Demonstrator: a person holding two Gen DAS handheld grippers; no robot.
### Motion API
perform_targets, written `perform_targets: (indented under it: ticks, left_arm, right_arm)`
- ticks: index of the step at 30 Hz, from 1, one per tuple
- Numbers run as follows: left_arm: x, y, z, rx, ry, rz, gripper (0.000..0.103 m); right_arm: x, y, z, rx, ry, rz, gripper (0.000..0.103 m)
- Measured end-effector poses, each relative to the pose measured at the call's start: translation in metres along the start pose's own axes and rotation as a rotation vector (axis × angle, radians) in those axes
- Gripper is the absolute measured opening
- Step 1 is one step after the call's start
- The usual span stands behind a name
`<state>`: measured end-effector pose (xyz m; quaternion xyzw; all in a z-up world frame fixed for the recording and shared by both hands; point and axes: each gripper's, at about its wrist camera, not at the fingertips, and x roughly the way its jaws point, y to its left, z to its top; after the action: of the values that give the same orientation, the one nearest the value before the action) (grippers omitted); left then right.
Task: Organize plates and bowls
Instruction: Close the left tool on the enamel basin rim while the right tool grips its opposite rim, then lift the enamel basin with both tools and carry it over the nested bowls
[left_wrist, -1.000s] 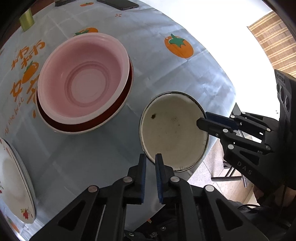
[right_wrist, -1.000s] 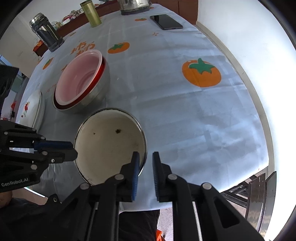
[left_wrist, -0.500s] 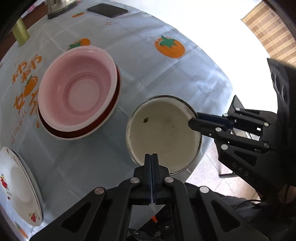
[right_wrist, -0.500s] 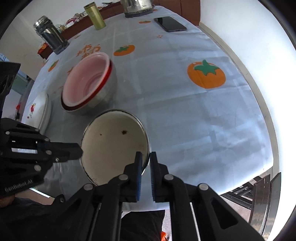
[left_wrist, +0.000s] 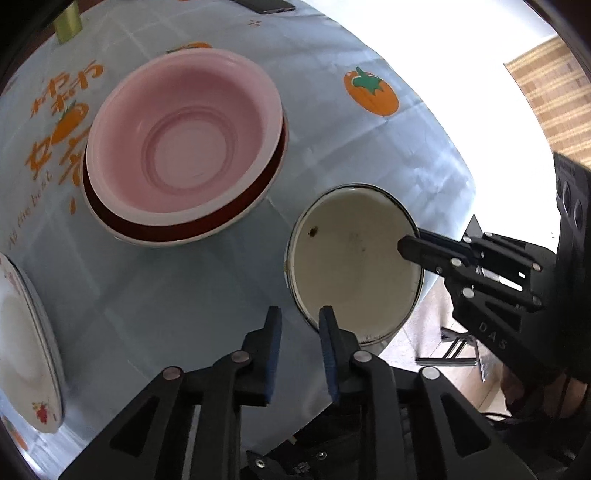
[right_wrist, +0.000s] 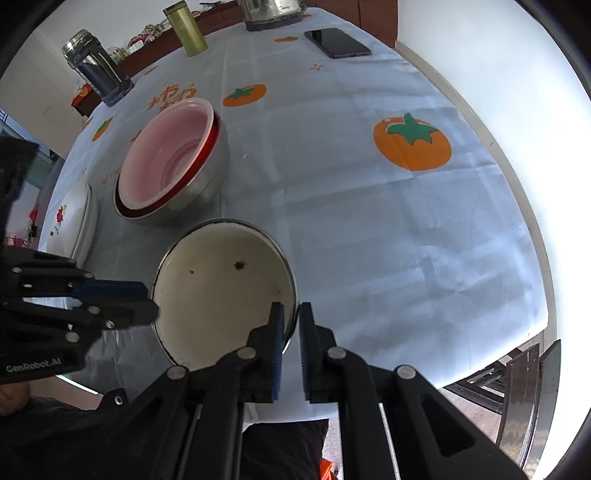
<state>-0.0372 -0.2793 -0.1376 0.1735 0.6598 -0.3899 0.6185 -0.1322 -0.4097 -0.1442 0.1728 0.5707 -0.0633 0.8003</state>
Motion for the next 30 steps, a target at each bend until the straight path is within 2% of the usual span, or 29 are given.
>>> perform_targets:
  ticks: [3, 5, 8, 12, 19, 22, 24, 30]
  left_arm:
    - [0.004, -0.002, -0.002, -0.003, 0.011, -0.02, 0.023]
    - [0.006, -0.007, -0.002, 0.01, 0.024, -0.024, 0.016]
    - [0.006, -0.011, -0.002, 0.038, 0.031, 0.017, 0.011]
    - [-0.001, -0.008, -0.001, 0.028, 0.034, 0.015, 0.008]
    - [-0.003, -0.002, 0.004, -0.01, 0.037, 0.013, 0.007]
    - [-0.003, 0.001, 0.005, -0.029, 0.039, 0.018, 0.006]
    - [-0.003, 0.0, 0.004, -0.036, 0.038, 0.01, 0.005]
    - [-0.002, 0.002, 0.005, -0.048, 0.041, 0.008, 0.005]
  right_arm:
    - [0.0, -0.001, 0.0, 0.004, -0.001, 0.004, 0.008]
    - [0.0, -0.001, 0.0, 0.004, -0.001, 0.007, 0.008]
    - [0.001, 0.0, 0.001, -0.002, 0.003, 0.01, 0.008]
    - [-0.003, 0.003, 0.004, -0.015, -0.001, 0.016, 0.008]
    - [-0.002, 0.007, 0.007, -0.02, 0.007, 0.04, 0.007]
    - [0.0, 0.007, 0.006, -0.014, 0.021, 0.051, 0.012]
    - [-0.001, 0.005, 0.004, -0.004, 0.023, 0.046, 0.02]
    - [-0.007, 0.008, -0.008, -0.01, 0.046, 0.036, 0.02]
